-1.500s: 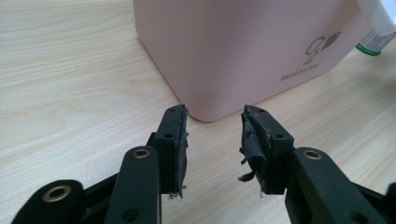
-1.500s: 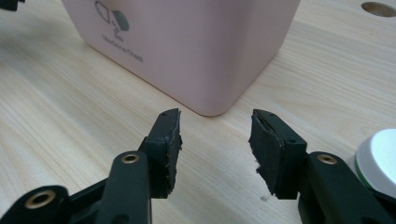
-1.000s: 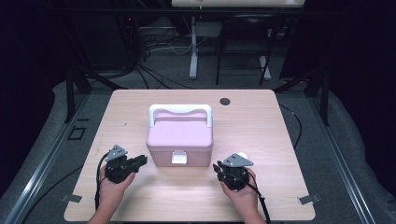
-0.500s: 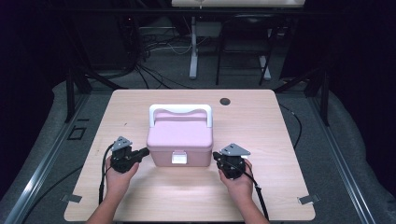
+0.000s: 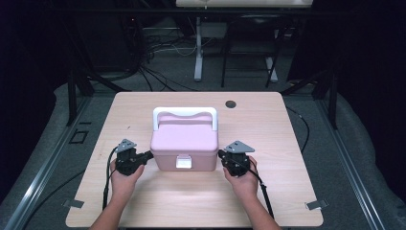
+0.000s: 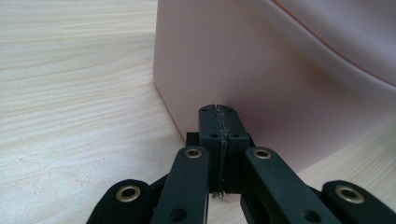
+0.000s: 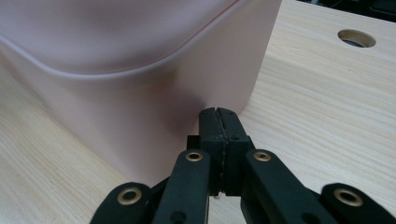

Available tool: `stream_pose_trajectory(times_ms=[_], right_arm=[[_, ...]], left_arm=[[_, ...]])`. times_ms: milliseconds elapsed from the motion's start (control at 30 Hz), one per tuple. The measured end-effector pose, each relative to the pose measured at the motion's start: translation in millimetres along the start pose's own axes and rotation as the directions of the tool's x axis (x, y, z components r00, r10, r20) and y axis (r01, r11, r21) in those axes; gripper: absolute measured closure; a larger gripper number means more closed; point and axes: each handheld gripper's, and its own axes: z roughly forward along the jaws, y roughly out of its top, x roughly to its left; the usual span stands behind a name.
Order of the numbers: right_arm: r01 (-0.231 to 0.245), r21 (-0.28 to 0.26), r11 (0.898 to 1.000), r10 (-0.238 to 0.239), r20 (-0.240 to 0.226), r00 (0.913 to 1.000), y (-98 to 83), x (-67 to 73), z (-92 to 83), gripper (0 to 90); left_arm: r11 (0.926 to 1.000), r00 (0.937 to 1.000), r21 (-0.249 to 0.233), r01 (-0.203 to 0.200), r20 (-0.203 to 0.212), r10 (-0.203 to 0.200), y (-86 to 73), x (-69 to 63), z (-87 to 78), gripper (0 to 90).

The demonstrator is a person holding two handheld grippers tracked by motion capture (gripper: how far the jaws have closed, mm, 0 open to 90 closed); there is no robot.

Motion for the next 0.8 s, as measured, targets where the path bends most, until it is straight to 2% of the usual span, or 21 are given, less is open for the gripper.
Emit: stream_pose_trajectory(times_ms=[100,567,800], right_arm=[[-0.016,0.005,1.000,0.016,-0.009,0.9998,-0.2,-1.2,0.7,90.0],[-0.004,0.022,1.000,0.005,-0.014,0.9999,-0.6,-1.1,-1.4,90.0],[0.001,0.028,1.000,0.000,-0.024,0.9997,-3.0,-2.1,-7.1,90.0]], left_arm=[[1.0000,1.0000,0.000,0.002,0.001,-0.002,0.0,-0.4,0.0,90.0],[0.9998,0.9999,0.018,-0.010,0.003,0.010,0.2,-4.6,-1.7,90.0],[0.9988,0.9995,0.038,-0.031,0.009,0.031,-0.5,-10.6,-4.4,90.0]])
